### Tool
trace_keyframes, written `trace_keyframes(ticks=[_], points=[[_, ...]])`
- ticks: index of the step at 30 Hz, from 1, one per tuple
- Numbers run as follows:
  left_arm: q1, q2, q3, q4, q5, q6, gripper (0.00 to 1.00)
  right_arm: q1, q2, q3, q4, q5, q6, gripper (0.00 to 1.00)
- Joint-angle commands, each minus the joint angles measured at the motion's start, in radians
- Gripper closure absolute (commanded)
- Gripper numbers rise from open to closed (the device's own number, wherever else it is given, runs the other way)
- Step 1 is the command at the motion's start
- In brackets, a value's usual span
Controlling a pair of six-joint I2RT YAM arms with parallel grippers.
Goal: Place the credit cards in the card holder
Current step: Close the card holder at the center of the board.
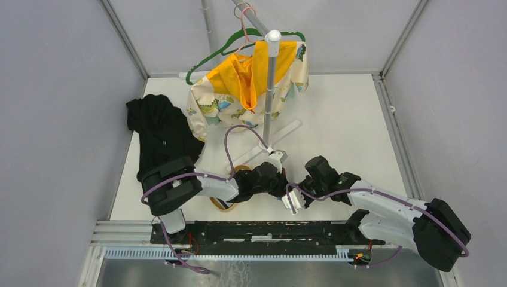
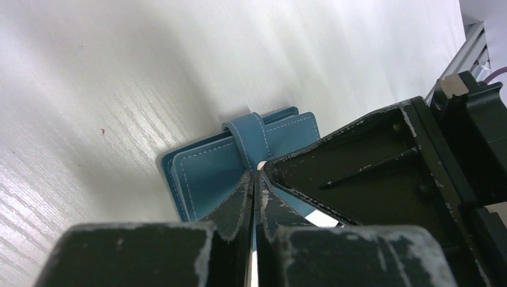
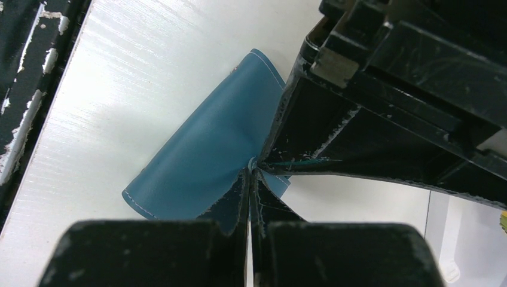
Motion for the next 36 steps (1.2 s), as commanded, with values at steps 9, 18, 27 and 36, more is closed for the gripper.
trace_keyframes(ticks=[9, 18, 27, 36], points=[[0.006, 0.028, 0.044, 0.051, 0.018, -0.033, 0.98, 0.017, 0.028, -0.058, -0.158, 0.015, 0.032, 1.00], [0.003, 0.075, 0.048, -0.008, 0.067, -0.033, 0.98, 0.021, 0.029, -0.052, -0.157, 0.015, 0.040, 0.97], [0.006, 0.072, 0.045, -0.121, 0.002, -0.012, 0.98, 0.021, 0.018, -0.025, -0.180, 0.000, 0.050, 0.83], [0.006, 0.084, 0.049, -0.152, -0.018, -0.003, 0.98, 0.021, -0.018, 0.012, -0.216, -0.017, 0.063, 0.79]])
